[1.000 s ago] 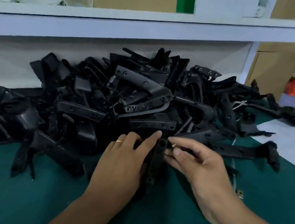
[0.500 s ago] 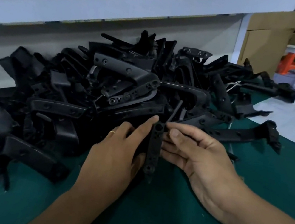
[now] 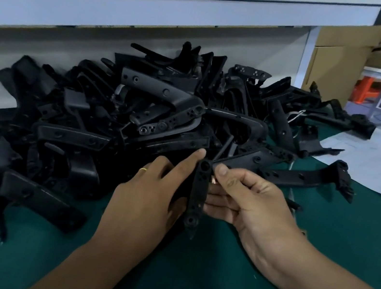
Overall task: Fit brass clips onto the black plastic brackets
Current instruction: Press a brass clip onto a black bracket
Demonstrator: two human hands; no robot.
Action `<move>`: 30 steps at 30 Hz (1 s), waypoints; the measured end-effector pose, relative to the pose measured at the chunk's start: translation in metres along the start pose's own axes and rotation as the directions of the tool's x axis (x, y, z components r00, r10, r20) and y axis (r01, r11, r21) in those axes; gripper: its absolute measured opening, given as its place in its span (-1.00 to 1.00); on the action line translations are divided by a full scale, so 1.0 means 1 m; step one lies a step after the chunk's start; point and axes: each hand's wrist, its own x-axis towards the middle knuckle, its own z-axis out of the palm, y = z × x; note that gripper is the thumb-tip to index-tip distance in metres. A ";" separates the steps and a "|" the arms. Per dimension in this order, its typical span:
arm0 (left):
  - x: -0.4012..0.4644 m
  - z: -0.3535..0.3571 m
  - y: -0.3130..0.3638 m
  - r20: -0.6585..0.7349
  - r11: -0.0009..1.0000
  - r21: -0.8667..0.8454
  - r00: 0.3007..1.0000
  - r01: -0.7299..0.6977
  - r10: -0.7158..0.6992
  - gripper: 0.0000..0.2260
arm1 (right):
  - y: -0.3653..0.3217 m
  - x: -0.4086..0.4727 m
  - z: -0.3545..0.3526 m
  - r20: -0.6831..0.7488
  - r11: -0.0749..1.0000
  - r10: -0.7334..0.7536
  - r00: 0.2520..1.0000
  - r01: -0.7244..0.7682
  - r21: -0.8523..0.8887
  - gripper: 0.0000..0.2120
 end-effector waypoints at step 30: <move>0.003 0.004 -0.007 0.048 0.985 -0.052 0.984 -0.167 0.169 -0.13 | -0.005 0.001 -0.010 0.193 0.975 0.019 0.981 0.025 -0.222 -0.72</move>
